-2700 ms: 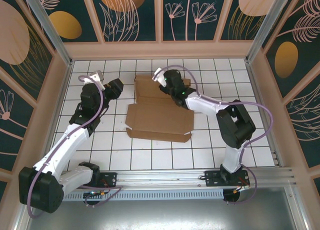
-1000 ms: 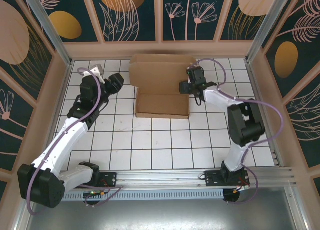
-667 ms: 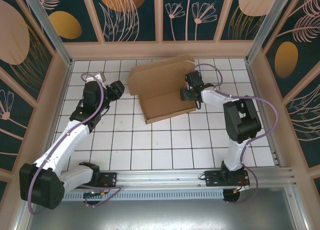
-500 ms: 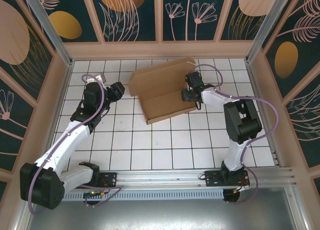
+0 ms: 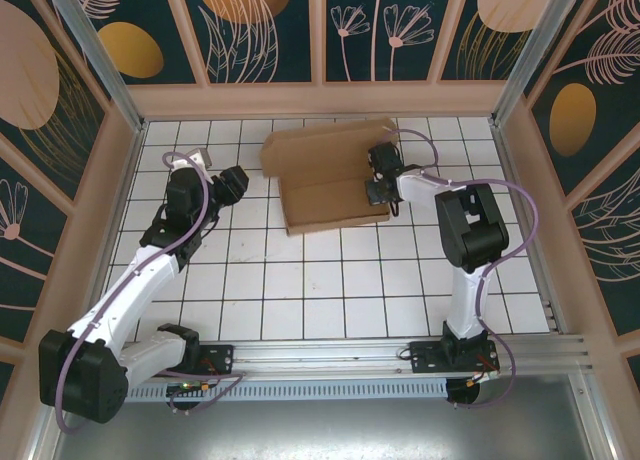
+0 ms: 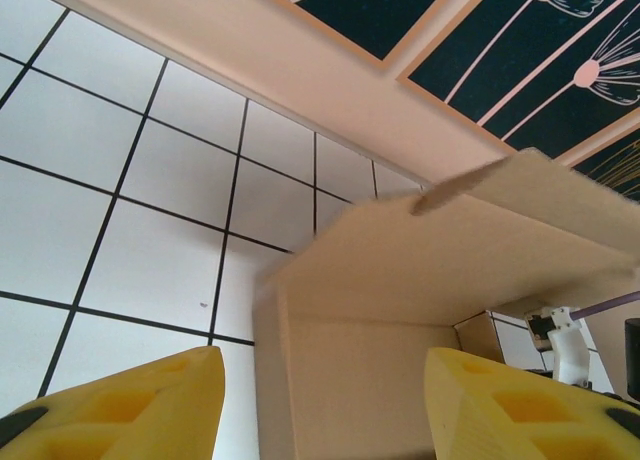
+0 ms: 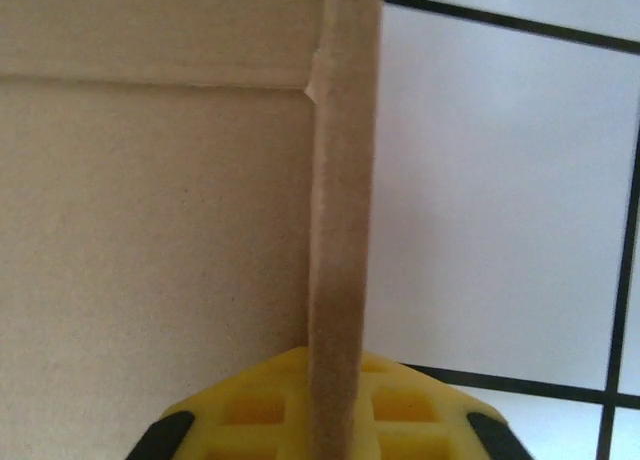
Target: Fold the paper box
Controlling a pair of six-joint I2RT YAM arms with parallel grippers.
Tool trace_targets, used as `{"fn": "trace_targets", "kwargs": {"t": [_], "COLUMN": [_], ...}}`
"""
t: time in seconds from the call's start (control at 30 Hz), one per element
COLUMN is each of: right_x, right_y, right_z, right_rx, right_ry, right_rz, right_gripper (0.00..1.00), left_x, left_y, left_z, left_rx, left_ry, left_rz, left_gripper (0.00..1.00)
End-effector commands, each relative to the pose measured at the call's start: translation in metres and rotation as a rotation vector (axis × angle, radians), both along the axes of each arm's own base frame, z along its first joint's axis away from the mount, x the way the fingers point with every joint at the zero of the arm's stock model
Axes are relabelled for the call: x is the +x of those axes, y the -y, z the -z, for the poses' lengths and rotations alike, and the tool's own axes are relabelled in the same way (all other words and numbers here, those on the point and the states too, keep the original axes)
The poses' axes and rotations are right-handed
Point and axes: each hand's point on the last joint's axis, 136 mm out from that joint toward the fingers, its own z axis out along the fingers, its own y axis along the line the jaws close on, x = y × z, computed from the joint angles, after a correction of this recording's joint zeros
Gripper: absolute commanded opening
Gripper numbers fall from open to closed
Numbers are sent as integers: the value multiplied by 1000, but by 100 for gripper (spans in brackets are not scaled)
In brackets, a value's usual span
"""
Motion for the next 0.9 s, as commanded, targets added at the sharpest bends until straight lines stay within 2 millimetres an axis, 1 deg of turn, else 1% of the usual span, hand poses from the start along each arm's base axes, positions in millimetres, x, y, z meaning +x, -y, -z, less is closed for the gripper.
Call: {"fn": "trace_targets", "kwargs": {"t": [0.0,0.07,0.17,0.23,0.3,0.33,0.4,0.47,0.53,0.57,0.6,0.67,0.7,0.77,0.8,0.83,0.87], "right_x": [3,0,-3,-5,-5,-4,-5,-8,-12,-17,-19,-28,-30,-33,-36,-44,-55], "right_y": [6,7,15,21,24,24,15,4,-7,-10,-15,-17,-17,-9,-12,-17,-25], "right_z": [-7,-12,-9,-2,-1,-1,-9,-24,-44,-54,-72,-106,-124,-161,-182,-198,-210], "right_rx": [-92,-177,-315,-349,-336,-308,-218,-105,0,50,113,225,269,325,386,453,503], "right_ry": [23,43,48,28,27,27,47,85,148,187,243,358,415,542,614,692,764], "right_rz": [4,-12,-15,0,19,29,17,-8,-33,-44,-60,-91,-105,-99,-133,-196,-294], "right_gripper": [0,0,0,0,0,3,14,34,55,59,61,62,62,61,61,60,57], "left_x": [0,1,1,2,1,1,0,-1,0,-1,-1,0,1,3,4,7,12], "left_y": [-3,-2,-1,0,-1,-1,1,2,3,4,2,1,3,14,21,22,19], "left_z": [-12,-12,-11,-12,-11,-11,-14,-14,-18,-21,-23,-29,-32,-41,-46,-52,-55], "left_rx": [12,8,4,5,8,10,13,18,21,23,28,30,27,37,63,100,128], "left_ry": [59,60,55,56,56,59,74,85,108,131,151,192,210,262,306,351,375], "left_rz": [-4,0,3,3,0,3,22,29,39,45,38,31,44,108,150,159,140], "left_gripper": [55,55,55,55,55,56,58,58,58,58,58,57,57,59,61,63,64]}}
